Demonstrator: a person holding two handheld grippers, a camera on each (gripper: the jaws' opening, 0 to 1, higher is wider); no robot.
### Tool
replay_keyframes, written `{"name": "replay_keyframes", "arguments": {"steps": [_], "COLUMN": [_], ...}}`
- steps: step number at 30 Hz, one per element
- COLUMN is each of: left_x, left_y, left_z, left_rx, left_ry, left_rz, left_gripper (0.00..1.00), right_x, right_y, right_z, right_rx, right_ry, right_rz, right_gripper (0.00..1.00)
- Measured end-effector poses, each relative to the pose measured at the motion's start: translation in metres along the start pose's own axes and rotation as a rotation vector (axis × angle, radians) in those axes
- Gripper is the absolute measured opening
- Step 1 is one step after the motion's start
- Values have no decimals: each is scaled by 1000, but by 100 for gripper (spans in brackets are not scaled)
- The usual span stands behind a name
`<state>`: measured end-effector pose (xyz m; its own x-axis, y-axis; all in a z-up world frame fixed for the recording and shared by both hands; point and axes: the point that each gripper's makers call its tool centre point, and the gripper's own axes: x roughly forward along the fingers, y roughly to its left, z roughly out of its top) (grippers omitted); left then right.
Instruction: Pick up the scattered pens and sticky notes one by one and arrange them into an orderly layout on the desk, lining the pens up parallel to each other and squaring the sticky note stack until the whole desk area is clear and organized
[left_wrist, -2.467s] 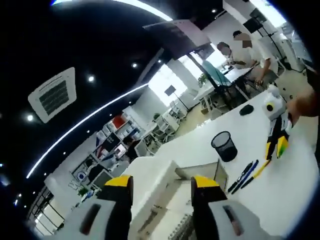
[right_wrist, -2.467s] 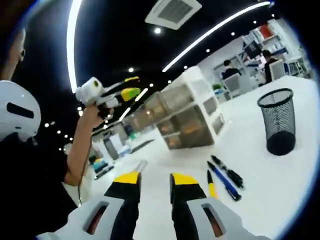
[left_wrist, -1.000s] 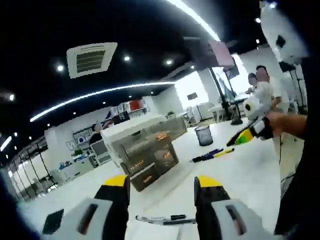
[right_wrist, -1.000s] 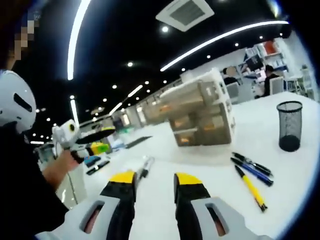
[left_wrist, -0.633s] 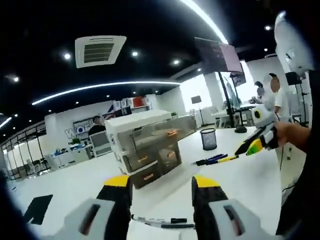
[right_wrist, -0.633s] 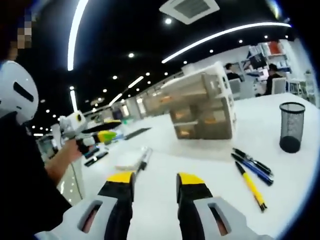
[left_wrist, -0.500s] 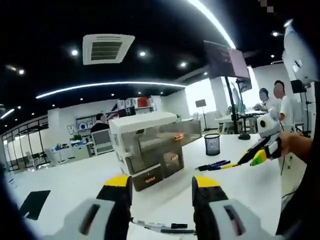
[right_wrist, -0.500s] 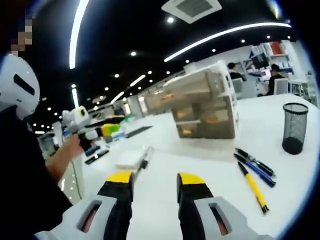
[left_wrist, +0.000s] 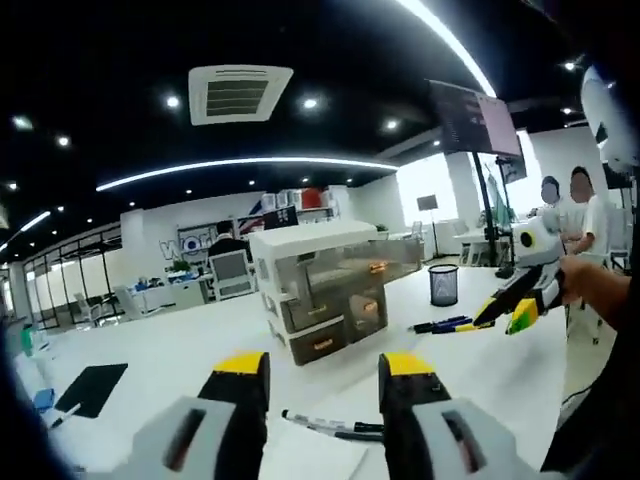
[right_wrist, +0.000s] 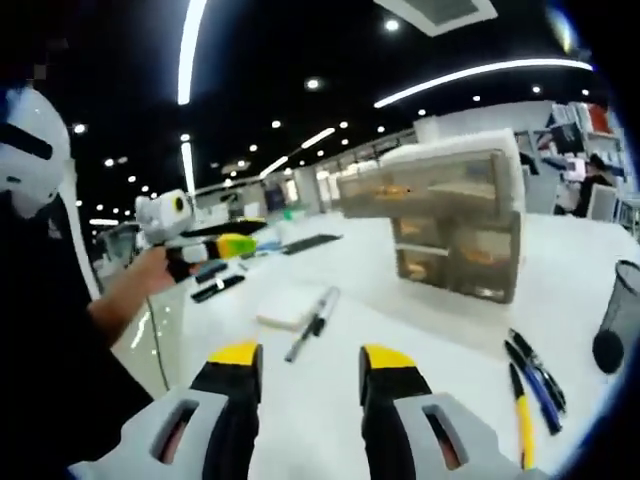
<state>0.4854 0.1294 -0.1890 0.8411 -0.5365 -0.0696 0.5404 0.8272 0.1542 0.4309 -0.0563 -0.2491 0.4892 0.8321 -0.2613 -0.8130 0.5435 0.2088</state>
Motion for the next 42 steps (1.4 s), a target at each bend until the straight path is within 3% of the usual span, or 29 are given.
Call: {"name": "replay_keyframes", "arguments": {"steps": [2,3,8,14,22,25,28,31,33,37,42], "left_x": [-9,-13,-30,-42,-63,-79,-88,-94,-96,-93,-78], "left_y": [5,7,4,2,12,24,20,19,20,28,35], "left_z": [-8,-10,-9,-12,-11,-11,-21,-40,-45,-44,-44], "left_rx": [-72,-97,-54,-84,-69,-106,-100,-104,-129,-131,-113], "left_ry": [38,48,64,75,81,74,95,154,166,164,155], "left_rz": [40,51,88,134,187,258,258,248,244,250,240], "left_gripper": [31,36,41,41,43,44,43,40,39,39,40], "right_x": [0,0,5,6,32,45,63,85,100,122,122], "right_y": [2,2,3,13,13,18,27,42,41,37,41], "right_z": [-4,-5,-1,11,20,21,13,2,-4,-14,-24], "right_rx": [-5,-7,-2,-35,-105,-120,-120,-144,-137,-109,-102], "right_ry": [31,39,36,54,94,116,153,179,194,207,215], "right_rz": [19,26,52,98,137,153,165,208,198,186,187], "right_gripper": [36,34,33,33,33,33,25,25,26,24,24]}}
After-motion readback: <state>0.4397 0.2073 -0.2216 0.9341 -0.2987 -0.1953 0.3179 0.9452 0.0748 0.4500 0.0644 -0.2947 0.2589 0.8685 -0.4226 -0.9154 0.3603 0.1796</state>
